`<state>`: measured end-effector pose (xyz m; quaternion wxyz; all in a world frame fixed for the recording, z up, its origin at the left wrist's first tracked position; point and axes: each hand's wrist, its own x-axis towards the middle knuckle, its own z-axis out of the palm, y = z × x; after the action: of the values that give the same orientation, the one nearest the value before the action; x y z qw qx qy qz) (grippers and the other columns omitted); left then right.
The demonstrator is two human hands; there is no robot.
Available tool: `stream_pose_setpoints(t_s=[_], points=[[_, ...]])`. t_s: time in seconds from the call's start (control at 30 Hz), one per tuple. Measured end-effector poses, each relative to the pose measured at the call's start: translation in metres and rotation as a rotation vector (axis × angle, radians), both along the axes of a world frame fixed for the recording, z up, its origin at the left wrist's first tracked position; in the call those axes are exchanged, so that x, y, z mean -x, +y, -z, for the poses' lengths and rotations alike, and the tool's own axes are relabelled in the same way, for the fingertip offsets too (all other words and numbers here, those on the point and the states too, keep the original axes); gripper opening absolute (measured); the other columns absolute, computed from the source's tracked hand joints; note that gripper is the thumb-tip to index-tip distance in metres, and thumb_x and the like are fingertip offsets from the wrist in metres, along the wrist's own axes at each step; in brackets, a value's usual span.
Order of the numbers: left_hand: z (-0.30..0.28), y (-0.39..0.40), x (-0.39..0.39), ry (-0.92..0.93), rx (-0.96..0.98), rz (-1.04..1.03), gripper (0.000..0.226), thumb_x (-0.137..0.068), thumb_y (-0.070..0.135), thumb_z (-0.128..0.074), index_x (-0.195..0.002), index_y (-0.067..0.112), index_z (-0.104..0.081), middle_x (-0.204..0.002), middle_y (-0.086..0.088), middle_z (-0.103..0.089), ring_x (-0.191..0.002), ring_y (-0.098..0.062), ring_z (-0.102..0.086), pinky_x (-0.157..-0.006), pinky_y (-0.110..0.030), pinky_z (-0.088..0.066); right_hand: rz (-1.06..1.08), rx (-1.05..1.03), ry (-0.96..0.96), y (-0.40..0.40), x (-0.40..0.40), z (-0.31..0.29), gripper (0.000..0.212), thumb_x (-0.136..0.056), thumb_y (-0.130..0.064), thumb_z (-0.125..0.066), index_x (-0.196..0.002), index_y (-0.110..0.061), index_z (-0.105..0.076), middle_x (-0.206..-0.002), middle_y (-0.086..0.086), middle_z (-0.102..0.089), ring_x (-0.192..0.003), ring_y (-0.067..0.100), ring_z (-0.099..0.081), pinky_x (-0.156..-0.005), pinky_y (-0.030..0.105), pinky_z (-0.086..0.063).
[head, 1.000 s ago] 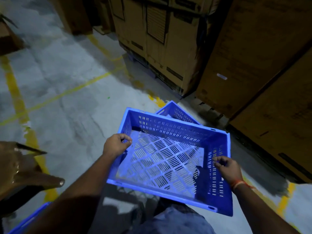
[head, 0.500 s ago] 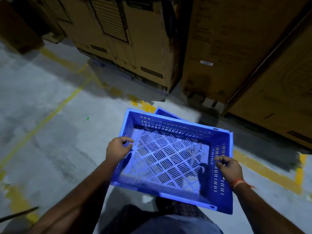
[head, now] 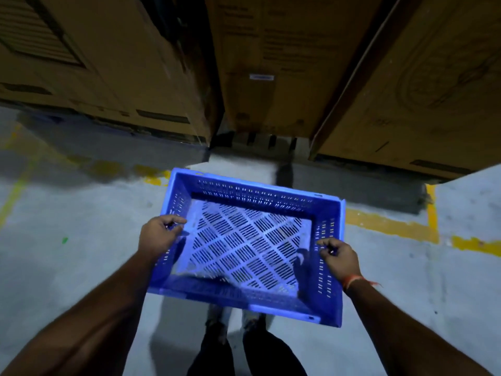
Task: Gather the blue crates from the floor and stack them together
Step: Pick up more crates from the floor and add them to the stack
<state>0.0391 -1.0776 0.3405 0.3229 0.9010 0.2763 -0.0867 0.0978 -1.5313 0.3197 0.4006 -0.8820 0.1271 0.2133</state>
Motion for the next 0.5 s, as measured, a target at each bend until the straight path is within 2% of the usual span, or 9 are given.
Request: stream_pose_setpoints(t_s=[0.13, 0.2, 0.33, 0.37, 0.43, 0.5], points=[[0.031, 0.013, -0.033, 0.009, 0.05, 0.014, 0.012, -0.084, 0.018, -0.076, -0.091, 0.027, -0.078, -0.065, 0.015, -0.063, -0.054, 0.008, -0.056, -0.055, -0.005, -0.038, -0.021, 0.043, -0.004, 0.012, -0.024, 0.018, 0.022, -0.082, -0.004, -0.068, -0.094, -0.021, -0.074, -0.081, -0.005, -0.068, -0.076, 0.019, -0.062, -0.077, 0.023, -0.041], [0.045, 0.02, -0.043, 0.006, 0.065, 0.029, 0.012, -0.085, 0.016, -0.076, -0.09, 0.027, -0.078, -0.06, 0.019, -0.062, -0.054, 0.008, -0.055, -0.055, -0.003, -0.038, -0.029, 0.068, 0.001, 0.015, -0.035, 0.029, 0.023, -0.08, -0.005, -0.069, -0.093, -0.024, -0.073, -0.082, 0.001, -0.07, -0.077, 0.024, -0.064, -0.076, 0.026, -0.044], [0.065, 0.033, -0.063, 0.035, 0.086, 0.107, 0.014, -0.086, 0.016, -0.075, -0.09, 0.028, -0.076, -0.056, 0.024, -0.064, -0.052, -0.003, -0.054, -0.053, -0.005, -0.037, -0.027, 0.114, 0.012, 0.024, -0.052, 0.051, 0.024, -0.079, -0.007, -0.07, -0.09, -0.028, -0.071, -0.083, 0.007, -0.072, -0.079, 0.027, -0.065, -0.077, 0.029, -0.047], [0.07, 0.036, -0.068, 0.047, 0.087, 0.122, 0.015, -0.086, 0.016, -0.075, -0.09, 0.03, -0.075, -0.062, 0.02, -0.067, -0.057, -0.006, -0.057, -0.054, -0.006, -0.037, -0.025, 0.123, 0.02, 0.027, -0.055, 0.056, 0.024, -0.079, -0.007, -0.07, -0.09, -0.028, -0.071, -0.083, 0.007, -0.072, -0.079, 0.027, -0.065, -0.076, 0.028, -0.046], [0.083, 0.044, -0.077, 0.076, 0.09, 0.139, 0.014, -0.086, 0.018, -0.075, -0.091, 0.032, -0.075, -0.078, 0.008, -0.074, -0.07, -0.021, -0.066, -0.062, -0.015, -0.043, -0.031, 0.142, 0.033, 0.034, -0.058, 0.065, 0.023, -0.08, -0.006, -0.069, -0.09, -0.026, -0.071, -0.082, 0.006, -0.071, -0.078, 0.027, -0.064, -0.075, 0.026, -0.043], [0.094, 0.049, -0.081, 0.08, 0.074, 0.135, 0.013, -0.085, 0.02, -0.075, -0.09, 0.032, -0.076, -0.086, 0.004, -0.077, -0.073, -0.021, -0.068, -0.064, -0.023, -0.045, -0.03, 0.18, 0.01, 0.038, -0.058, 0.074, 0.021, -0.078, -0.006, -0.069, -0.089, -0.023, -0.073, -0.082, 0.007, -0.073, -0.076, 0.026, -0.065, -0.075, 0.025, -0.044]])
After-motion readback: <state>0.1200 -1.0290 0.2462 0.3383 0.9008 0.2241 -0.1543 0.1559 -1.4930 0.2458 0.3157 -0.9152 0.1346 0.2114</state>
